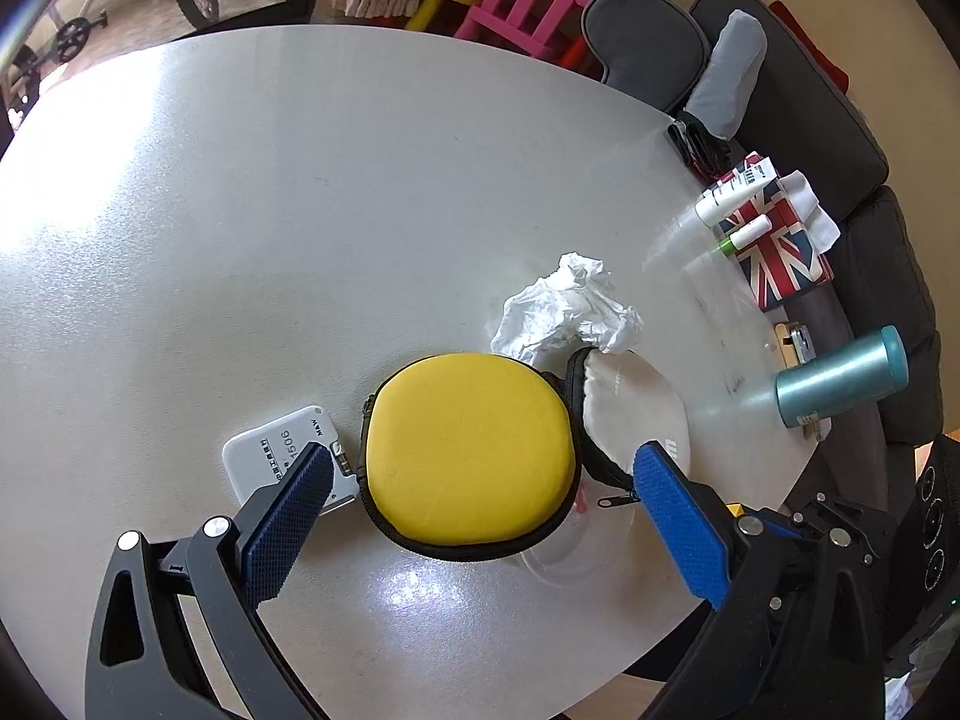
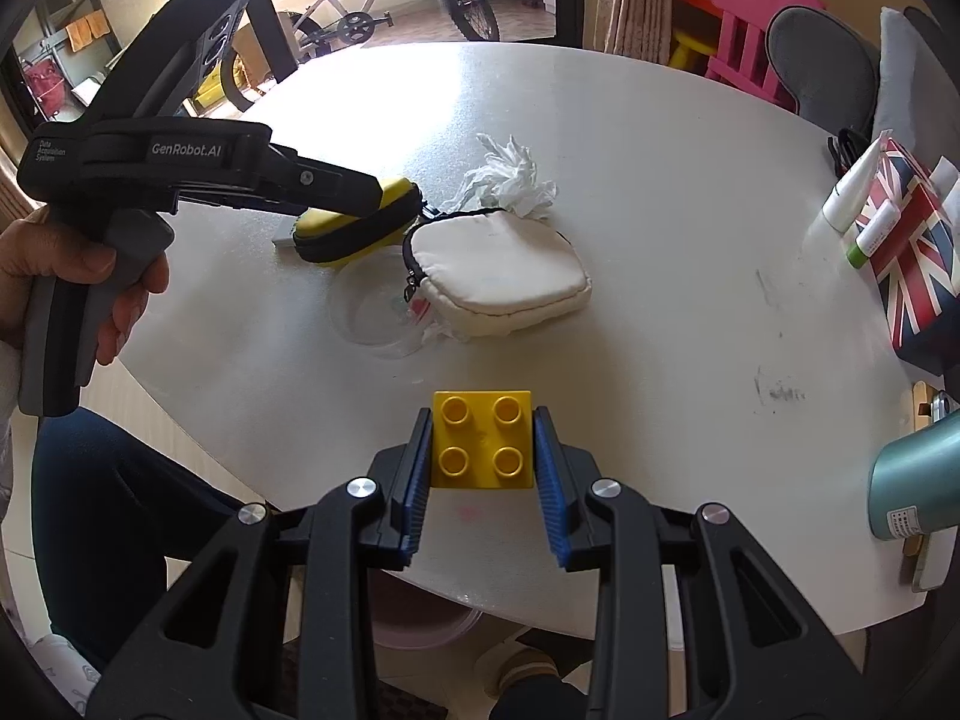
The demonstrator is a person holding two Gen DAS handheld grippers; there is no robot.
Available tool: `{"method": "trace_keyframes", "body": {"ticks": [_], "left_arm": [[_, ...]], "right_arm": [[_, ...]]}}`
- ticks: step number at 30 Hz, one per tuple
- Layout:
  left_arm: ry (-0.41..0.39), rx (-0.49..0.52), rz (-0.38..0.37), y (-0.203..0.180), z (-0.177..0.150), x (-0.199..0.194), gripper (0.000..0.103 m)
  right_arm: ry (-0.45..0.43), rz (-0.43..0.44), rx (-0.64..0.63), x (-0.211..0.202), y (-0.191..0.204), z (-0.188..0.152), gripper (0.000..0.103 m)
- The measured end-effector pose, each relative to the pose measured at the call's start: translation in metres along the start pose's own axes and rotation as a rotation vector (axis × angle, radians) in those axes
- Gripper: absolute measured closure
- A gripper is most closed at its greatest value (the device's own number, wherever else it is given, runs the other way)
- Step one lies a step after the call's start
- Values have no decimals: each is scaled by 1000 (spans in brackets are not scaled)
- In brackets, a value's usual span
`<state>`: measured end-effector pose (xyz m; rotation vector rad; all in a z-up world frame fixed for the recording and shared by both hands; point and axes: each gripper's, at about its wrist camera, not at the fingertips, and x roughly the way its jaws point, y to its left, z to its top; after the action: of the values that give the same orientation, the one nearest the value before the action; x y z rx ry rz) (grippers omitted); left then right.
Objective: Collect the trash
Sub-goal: 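Grasp the yellow round zipper case with the left tool, then carry both items to the pink bin and open the right tool over it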
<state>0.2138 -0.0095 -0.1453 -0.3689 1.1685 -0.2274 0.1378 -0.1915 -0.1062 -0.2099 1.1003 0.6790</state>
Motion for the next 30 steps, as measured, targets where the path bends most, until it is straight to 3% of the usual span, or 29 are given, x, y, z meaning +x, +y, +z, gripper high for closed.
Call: {"method": "trace_keyframes", "body": {"ticks": [10, 22, 30], "left_arm": [[20, 4, -12, 0, 0, 7, 26], [-18, 38, -7, -3, -5, -3, 31], [-68, 118, 33, -15, -15, -28, 31]], "right_arm": [[0, 7, 5, 2, -2, 0, 71], [-10, 6, 5, 2, -3, 3, 71], [-25, 5, -6, -6, 2, 5, 71]]}}
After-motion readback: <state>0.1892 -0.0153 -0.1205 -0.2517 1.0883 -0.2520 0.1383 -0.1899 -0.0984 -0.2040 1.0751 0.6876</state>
